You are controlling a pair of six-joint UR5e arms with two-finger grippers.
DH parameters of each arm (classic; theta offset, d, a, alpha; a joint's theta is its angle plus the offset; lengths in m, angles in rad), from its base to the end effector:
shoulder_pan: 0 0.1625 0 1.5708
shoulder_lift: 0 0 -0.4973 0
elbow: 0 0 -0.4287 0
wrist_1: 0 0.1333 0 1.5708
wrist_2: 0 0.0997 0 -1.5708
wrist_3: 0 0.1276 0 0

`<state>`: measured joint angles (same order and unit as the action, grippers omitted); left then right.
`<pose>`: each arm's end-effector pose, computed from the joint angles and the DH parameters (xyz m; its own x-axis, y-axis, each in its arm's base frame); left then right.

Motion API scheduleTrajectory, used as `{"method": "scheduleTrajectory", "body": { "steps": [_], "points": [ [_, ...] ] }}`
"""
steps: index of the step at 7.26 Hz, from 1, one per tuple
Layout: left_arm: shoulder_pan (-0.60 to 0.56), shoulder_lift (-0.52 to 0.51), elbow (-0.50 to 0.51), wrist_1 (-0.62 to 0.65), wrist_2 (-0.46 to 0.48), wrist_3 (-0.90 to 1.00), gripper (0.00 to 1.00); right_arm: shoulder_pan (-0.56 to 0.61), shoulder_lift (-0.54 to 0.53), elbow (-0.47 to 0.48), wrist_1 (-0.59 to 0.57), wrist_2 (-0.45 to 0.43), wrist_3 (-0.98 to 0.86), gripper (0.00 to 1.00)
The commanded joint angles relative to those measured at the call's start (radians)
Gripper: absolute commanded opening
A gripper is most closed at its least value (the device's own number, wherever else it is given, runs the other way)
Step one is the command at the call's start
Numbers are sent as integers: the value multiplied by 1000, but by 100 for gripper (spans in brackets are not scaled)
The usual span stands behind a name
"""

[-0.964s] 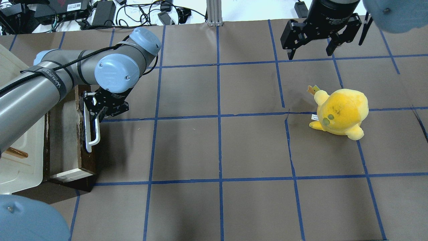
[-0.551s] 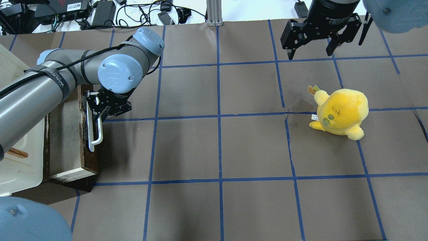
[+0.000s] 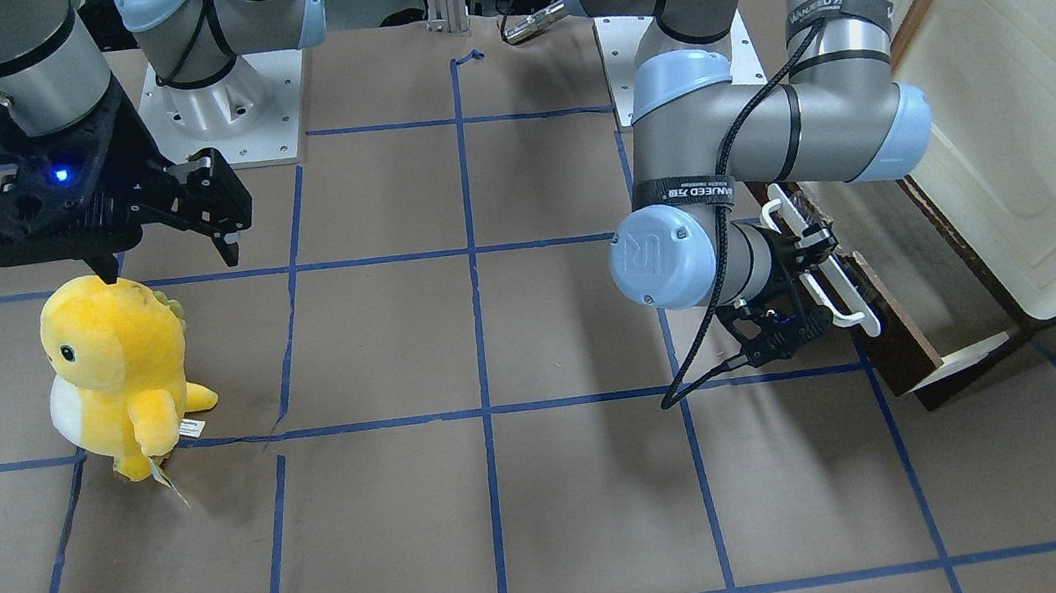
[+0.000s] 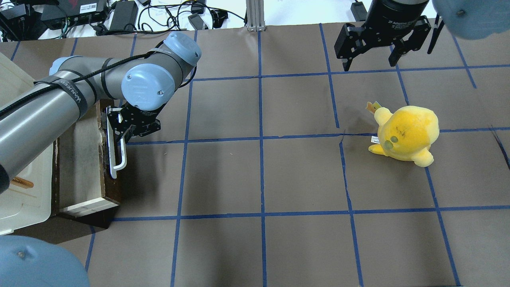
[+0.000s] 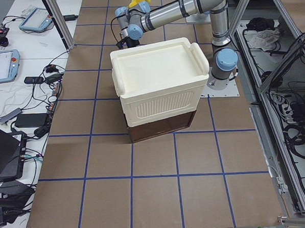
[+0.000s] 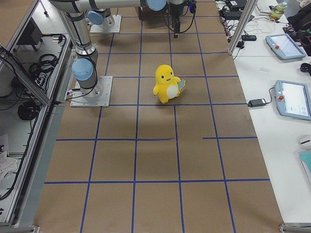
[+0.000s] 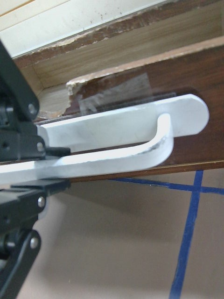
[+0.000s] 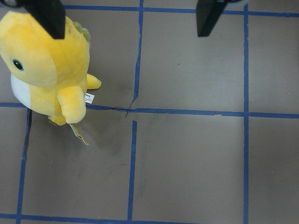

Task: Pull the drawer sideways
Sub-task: 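Keep pulling the drawer outward with the left gripper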

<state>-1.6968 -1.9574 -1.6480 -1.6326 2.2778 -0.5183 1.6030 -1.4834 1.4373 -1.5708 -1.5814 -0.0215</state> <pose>-0.1265 -0.5973 0.2974 -0.6735 -0.0613 -0.7367 -0.2590 0.9530 0.1575 0.1505 -0.5726 0.5548 -0.9985 -0.0532 0.0116 -0.0536 0.9975 -0.0458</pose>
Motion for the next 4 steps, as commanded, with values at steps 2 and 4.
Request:
{"method": "scheduleTrajectory", "body": {
  "steps": [2,4],
  "points": [
    [-10,-2,8,0,-6,0,0,0,0,0,0,1,0,100],
    [-17,-5,10,0,-9,0,0,0,0,0,0,1,0,100]
  ]
}}
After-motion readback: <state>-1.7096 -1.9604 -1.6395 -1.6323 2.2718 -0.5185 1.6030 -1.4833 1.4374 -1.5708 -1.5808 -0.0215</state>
